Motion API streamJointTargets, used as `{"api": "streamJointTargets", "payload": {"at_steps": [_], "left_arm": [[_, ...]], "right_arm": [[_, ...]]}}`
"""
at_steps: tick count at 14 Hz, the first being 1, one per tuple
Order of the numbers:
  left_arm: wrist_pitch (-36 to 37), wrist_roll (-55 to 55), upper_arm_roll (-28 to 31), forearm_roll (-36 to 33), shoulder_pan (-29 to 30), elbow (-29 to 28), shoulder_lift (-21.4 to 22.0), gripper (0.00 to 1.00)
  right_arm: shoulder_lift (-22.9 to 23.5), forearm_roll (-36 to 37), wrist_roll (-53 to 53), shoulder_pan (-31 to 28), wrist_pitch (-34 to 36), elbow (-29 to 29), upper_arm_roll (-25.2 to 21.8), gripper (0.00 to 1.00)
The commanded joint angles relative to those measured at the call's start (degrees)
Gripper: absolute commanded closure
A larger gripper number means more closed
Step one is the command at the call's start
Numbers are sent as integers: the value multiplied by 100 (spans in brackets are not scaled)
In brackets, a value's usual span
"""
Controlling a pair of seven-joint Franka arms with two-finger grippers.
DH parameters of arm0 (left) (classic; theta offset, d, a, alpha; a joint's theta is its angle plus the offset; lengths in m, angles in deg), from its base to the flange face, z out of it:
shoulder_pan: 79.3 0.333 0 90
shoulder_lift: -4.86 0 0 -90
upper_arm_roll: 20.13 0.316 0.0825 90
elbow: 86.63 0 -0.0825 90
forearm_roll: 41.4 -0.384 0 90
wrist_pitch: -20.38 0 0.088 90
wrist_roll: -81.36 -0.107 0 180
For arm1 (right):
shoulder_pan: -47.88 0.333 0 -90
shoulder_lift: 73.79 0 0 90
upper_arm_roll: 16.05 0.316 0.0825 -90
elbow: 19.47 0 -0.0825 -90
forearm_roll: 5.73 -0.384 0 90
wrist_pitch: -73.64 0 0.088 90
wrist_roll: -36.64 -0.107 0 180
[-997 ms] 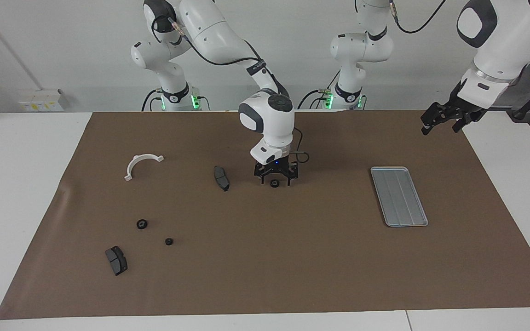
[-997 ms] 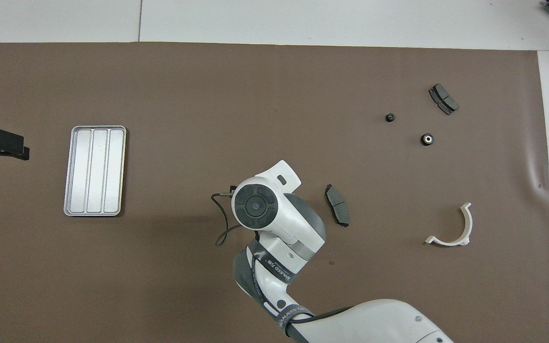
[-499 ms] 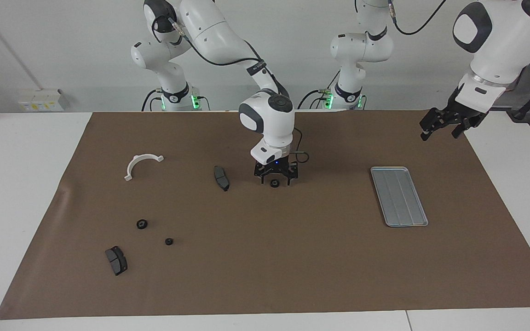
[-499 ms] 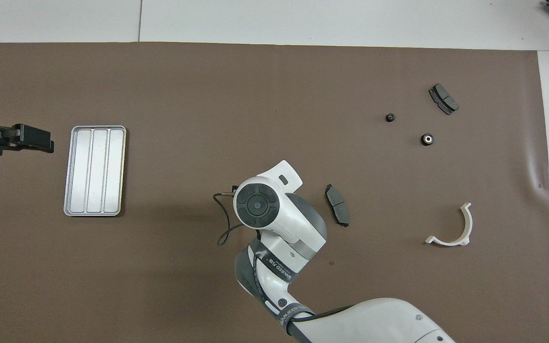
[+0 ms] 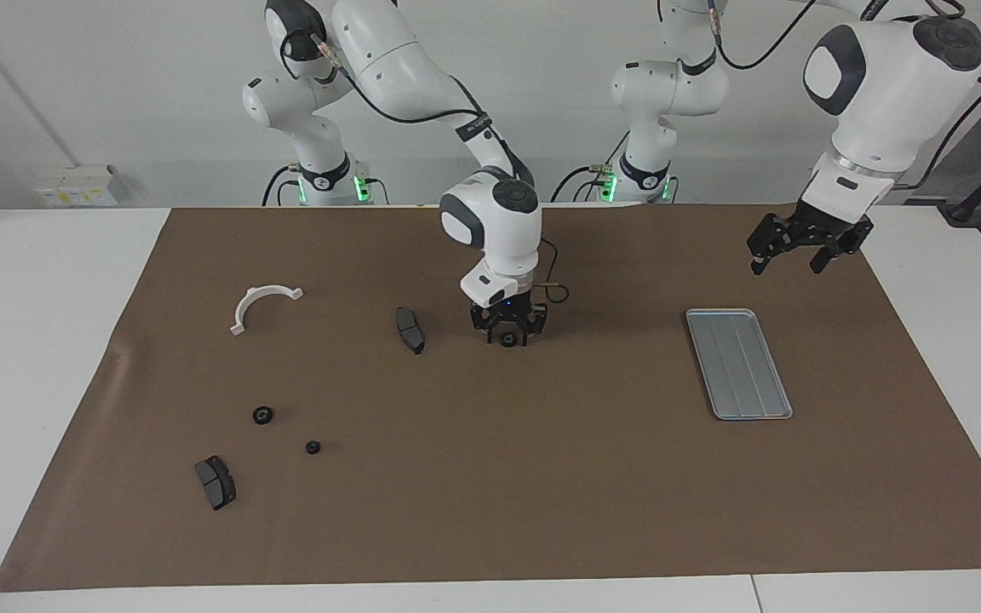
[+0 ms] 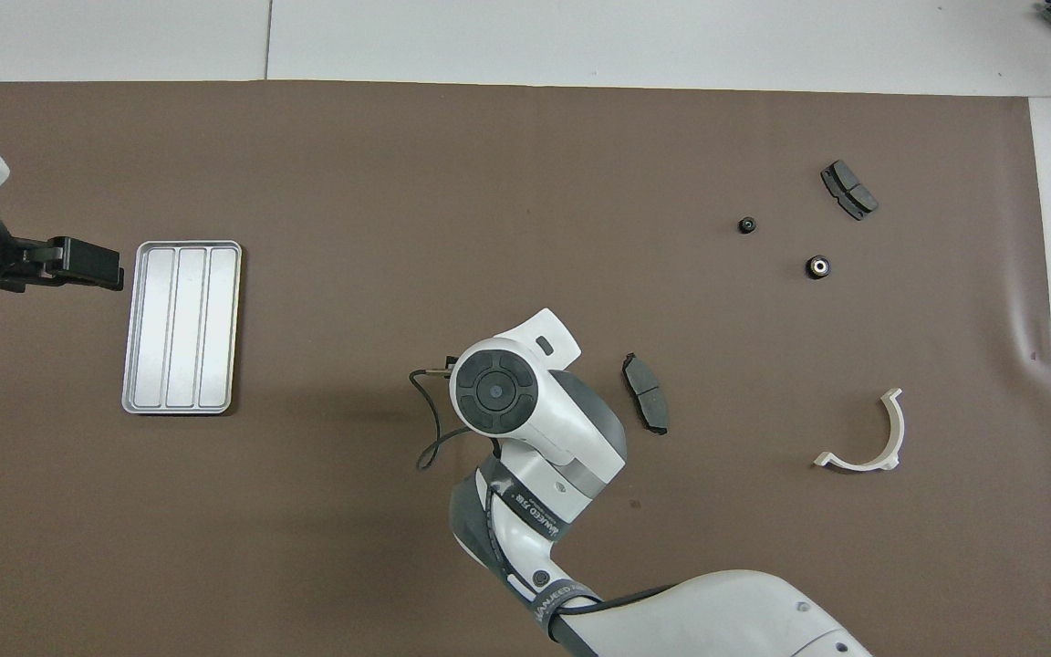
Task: Place bearing gear from tray to pile
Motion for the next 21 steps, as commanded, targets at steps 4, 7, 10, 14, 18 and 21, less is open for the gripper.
{"api": "streamJointTargets", "payload": {"at_steps": [4,7,10,14,18,21], "left_arm": [[-107,-1,15,-83,-10,-144,107,0],[-80,-1,24,-83,-2,-144,116,0],[-72,-1,15,-83,-2,-144,116,0],[-72,-1,24,-83,-2,-144,116,0],[-72,-1,15,-83,-2,-144,116,0],[-72,-1,24,-83,-2,-144,116,0]], "right_arm": [[-74,-129,130,-40,33,118,113,30],[-74,-129,139,-40,42,127,113,30],[-74,-138,139,-40,42,127,113,48],[-65,-533,130,-40,7,118,113,85],[-65,-533,139,-84,77,39,104,100],[-406,-533,323,-268,470,39,104,100]]}}
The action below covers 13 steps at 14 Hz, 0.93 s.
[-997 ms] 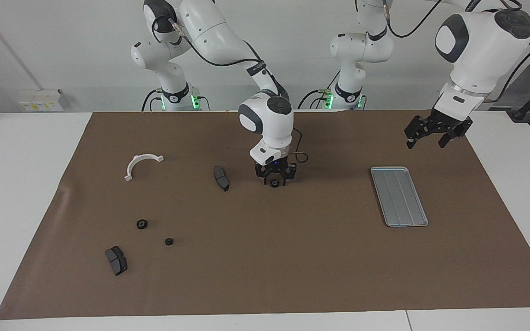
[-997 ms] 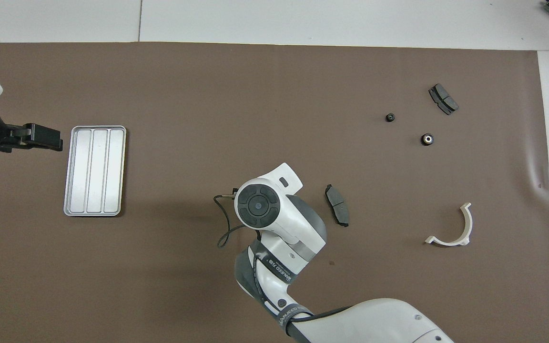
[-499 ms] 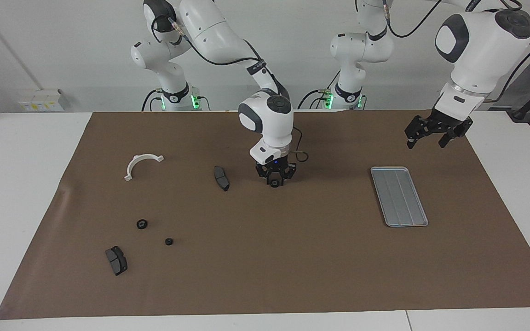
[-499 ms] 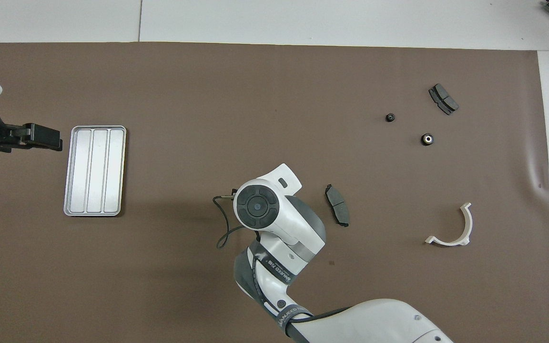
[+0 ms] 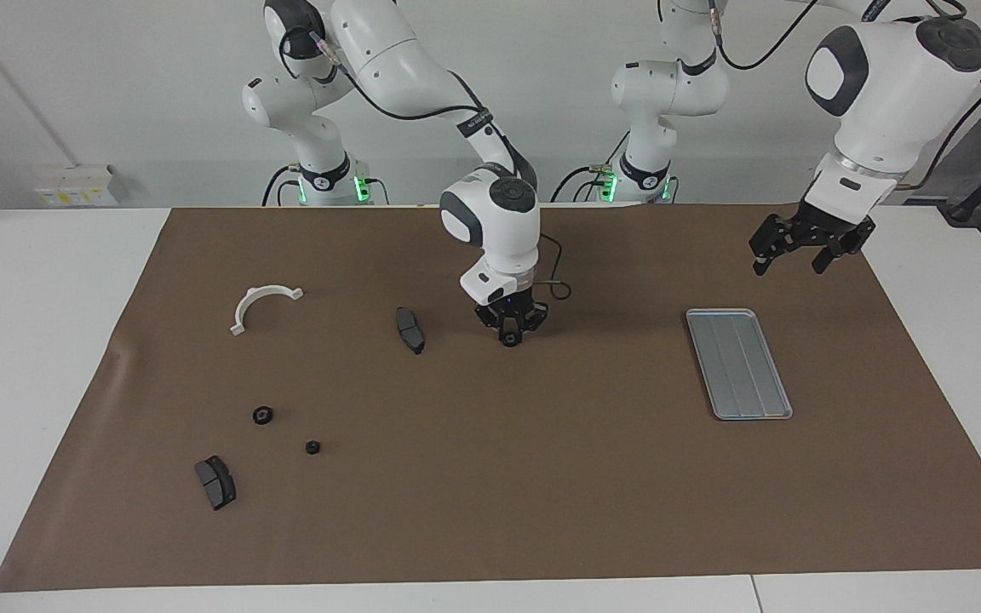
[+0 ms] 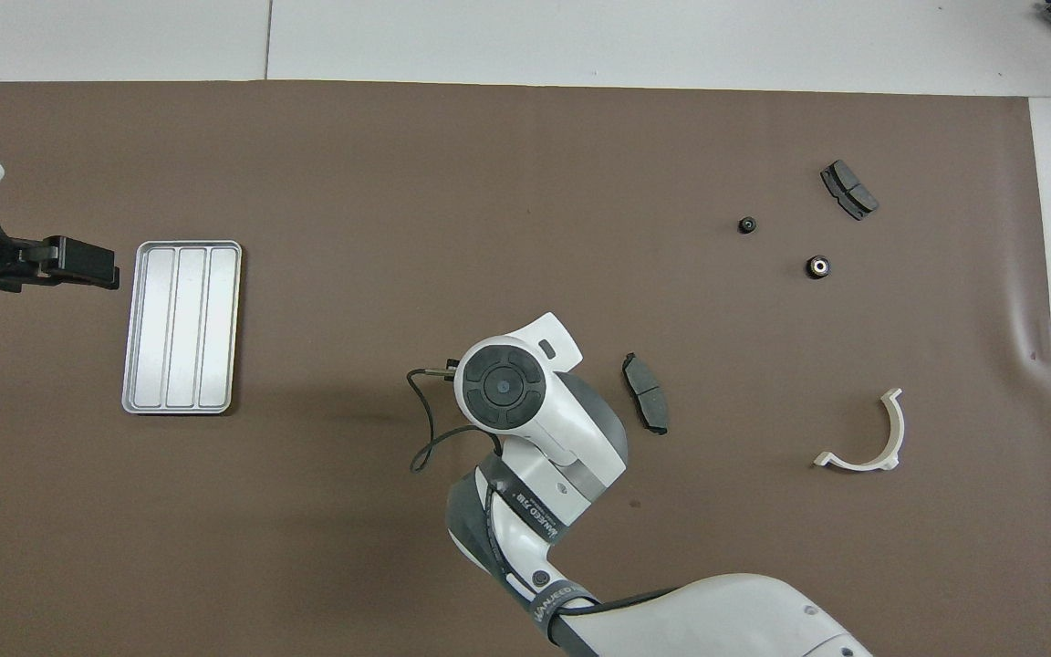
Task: Place bearing gear from tray to pile
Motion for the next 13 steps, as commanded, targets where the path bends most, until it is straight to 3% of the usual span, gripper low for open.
{"api": "streamJointTargets", "payload": {"at_steps": [1,5,8,11,13], "left_arm": [[-68,-1,6,-83,-3,-134,115,0],[-68,-1,5,-83,-3,-134,115,0],[-68,-1,5,-83,-3,-134,115,0],[-68,-1,5,-83,-3,-134,115,0],[-68,-1,14,-83,-3,-134,115,0]], "right_arm": [[-521,-143,392,-347,588,52,70,100],[-1199,-143,945,-988,1327,96,52,100],[-1375,-126,1856,-1778,1706,114,52,100],[-1384,-126,2990,-2552,1488,368,61,100],[-1524,-143,3782,-3062,1225,850,61,100]]}}
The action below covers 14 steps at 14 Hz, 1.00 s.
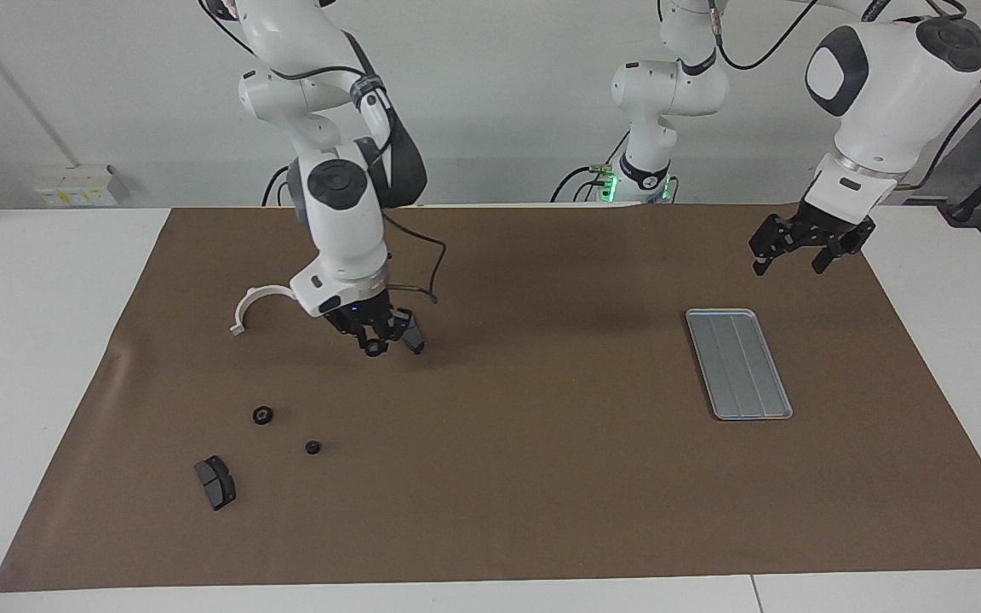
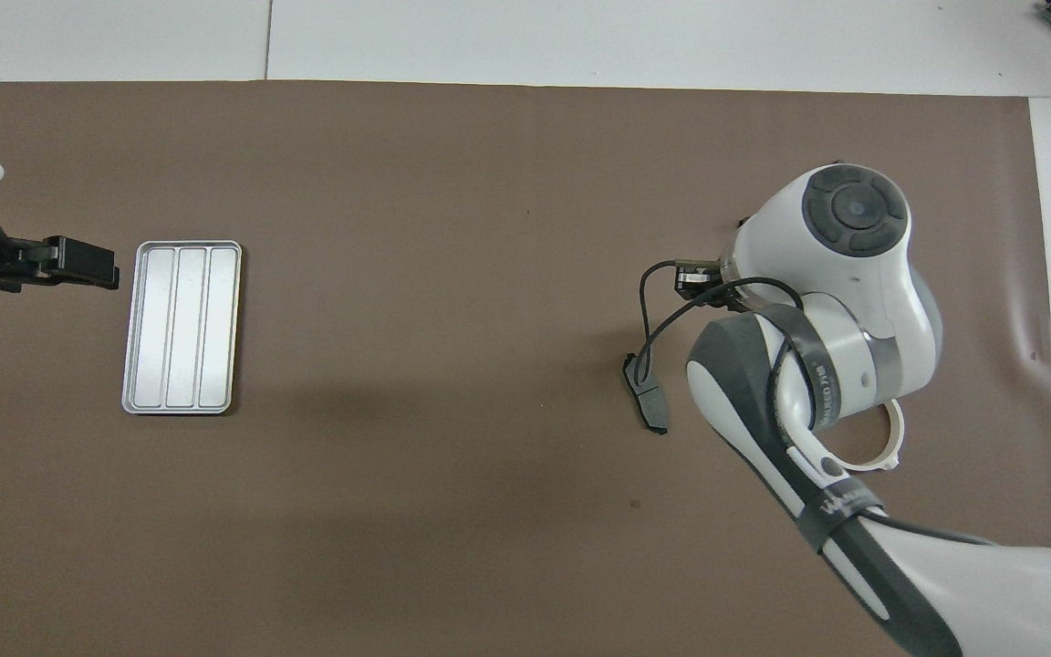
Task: Place bearing gear from tray to pile
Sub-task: 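Carry the third gear with the right gripper beside the other gears and release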
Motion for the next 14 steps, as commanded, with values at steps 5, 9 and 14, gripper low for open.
{"api": "streamJointTargets", "payload": {"at_steps": [5,9,14], "left_arm": [[-68,-1,5,-83,-3,-134,115,0],[-68,-1,5,-83,-3,-125,115,0],[-68,-1,5,-83,-3,-134,115,0]], "right_arm": [[-365,-122,1198,-828,-1254,1582,102,97],[-382,-140,1208,-855,-1632,1941,102,78],[-408,-404,1120,-793,-1659,1838,102,0]]}}
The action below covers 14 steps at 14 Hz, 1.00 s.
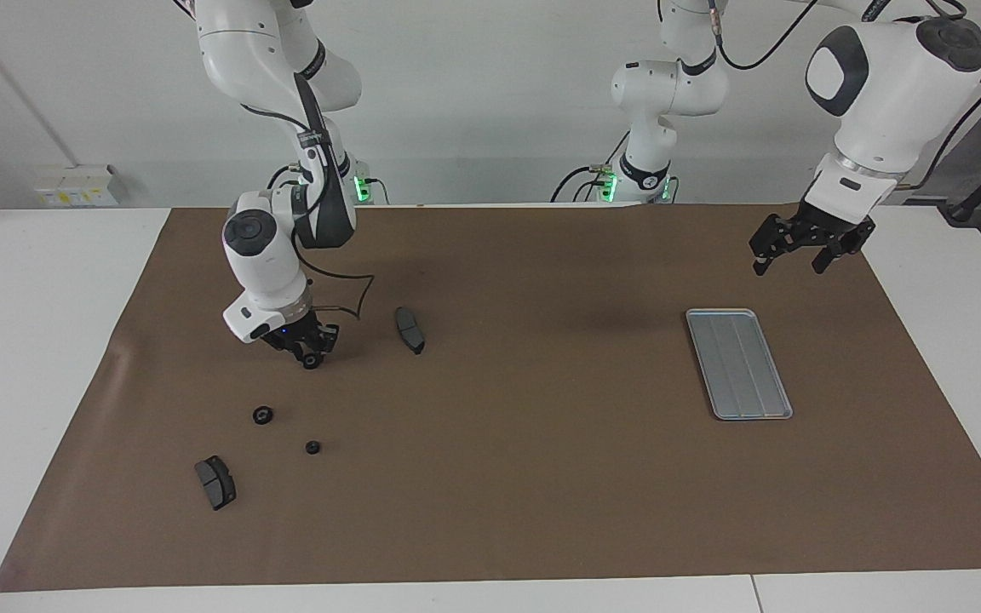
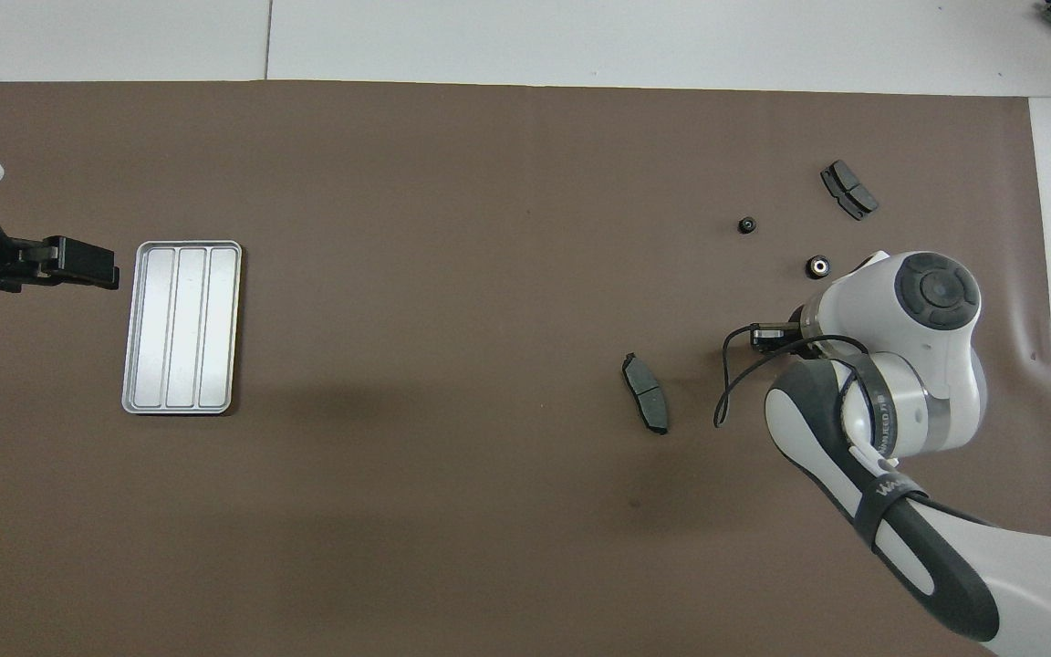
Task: Place bearing gear from tray to pile
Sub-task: 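Carry the third gear with the right gripper beside the other gears and release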
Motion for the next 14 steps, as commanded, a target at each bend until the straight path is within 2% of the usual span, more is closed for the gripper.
{"api": "streamJointTargets", "payload": {"at_steps": [1,6,9,14], "left_arm": [[-68,-1,5,-83,-3,-134,115,0],[-68,-1,5,-83,-3,-134,115,0],[-68,-1,5,-83,-3,-134,115,0],[-68,-1,13,-83,-3,-134,115,0]], "right_arm": [[-242,-171,111,-68,-25,-117,53,0],[-382,13,137,-138,396,-873,-18,0],[-497,163,164,-235,1195,-1523,-18,0],[-1138,163,199,-332,2662,-2174,-35,0]]}}
